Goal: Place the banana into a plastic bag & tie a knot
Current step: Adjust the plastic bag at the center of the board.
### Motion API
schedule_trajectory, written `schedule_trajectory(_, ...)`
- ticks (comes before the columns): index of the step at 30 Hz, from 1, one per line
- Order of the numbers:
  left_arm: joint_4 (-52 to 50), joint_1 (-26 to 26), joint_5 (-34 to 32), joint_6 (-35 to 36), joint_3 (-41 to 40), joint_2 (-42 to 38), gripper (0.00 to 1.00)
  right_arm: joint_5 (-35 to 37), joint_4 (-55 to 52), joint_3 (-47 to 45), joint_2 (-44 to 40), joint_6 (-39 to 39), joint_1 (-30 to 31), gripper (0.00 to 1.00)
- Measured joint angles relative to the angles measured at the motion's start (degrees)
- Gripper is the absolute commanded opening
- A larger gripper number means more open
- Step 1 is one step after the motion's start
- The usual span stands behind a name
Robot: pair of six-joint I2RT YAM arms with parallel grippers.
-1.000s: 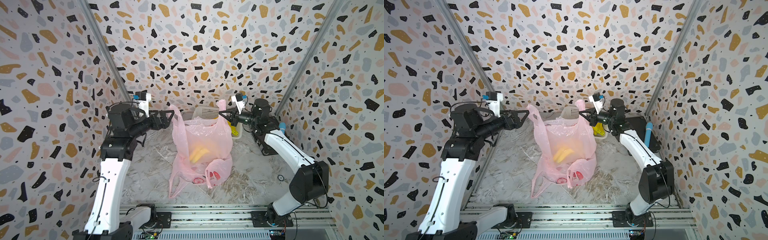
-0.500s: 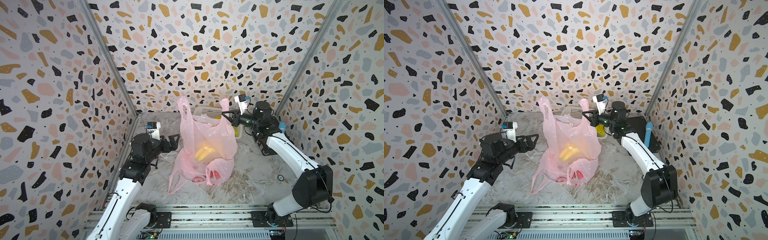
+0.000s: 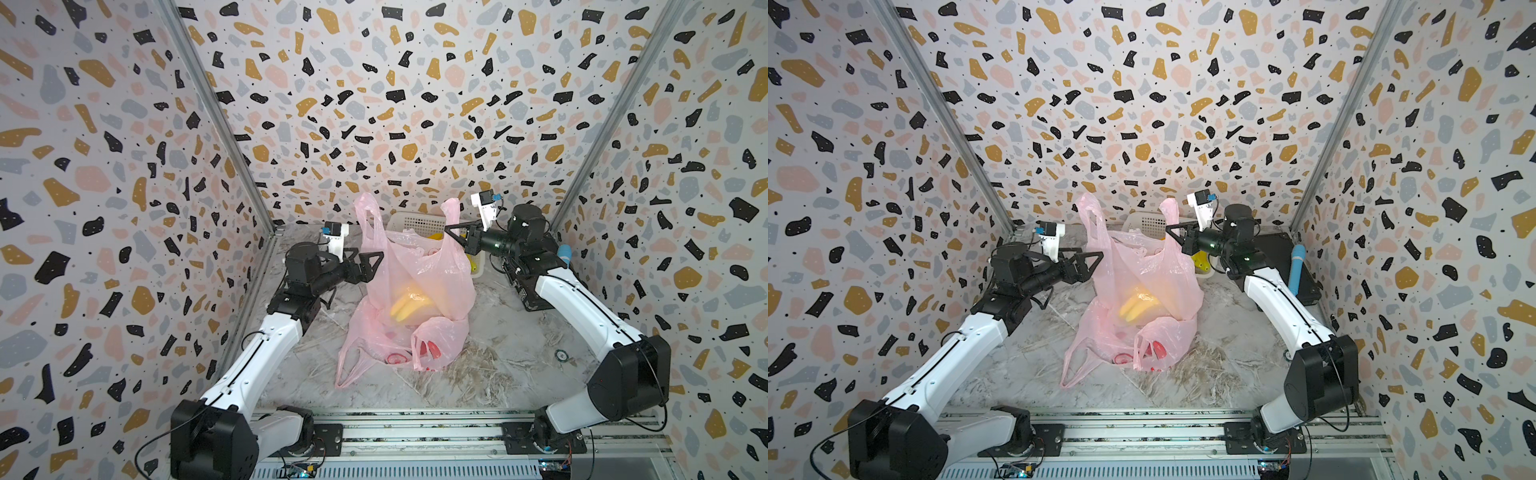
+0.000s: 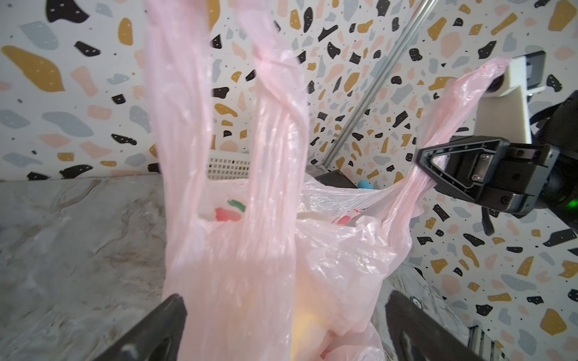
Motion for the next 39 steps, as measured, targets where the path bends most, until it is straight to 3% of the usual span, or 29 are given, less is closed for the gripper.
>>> schedule_trajectory(4, -0.37, -2.49, -3.8, 4.13, 3.28, 1.77, 0.99, -0.5, 0.04, 0.0, 0.0, 0.92, 0.0, 0.0)
schedule_trajectory(11, 0.13, -2.47, -12.39, 9.09, 3.89, 6.27, 0.99, -1.66, 0.44, -0.02, 0.0, 2.47, 0.02, 0.0)
schedule_trajectory(19, 0.76, -2.47, -12.87, 10.88, 8.59, 13.4, 0.99, -2.38, 0.5, -0.09, 0.0, 3.28, 0.35, 0.0)
schedule_trajectory(29, 3.43, -1.92, -9.75, 10.27, 8.59, 14.23, 0.4, -2.05, -0.02, -0.13, 0.0, 2.56, 0.55, 0.0)
schedule_trajectory(34, 3.21, -1.49, -8.26, 9.49, 8.61, 14.21, 0.02, -1.81, -0.2, -0.13, 0.0, 1.9, 0.55, 0.0)
schedule_trajectory(39, 1.73, -0.98, -7.28, 8.79, 8.61, 13.22, 0.0, -0.37, -1.42, -0.13, 0.0, 0.76, 0.55, 0.0)
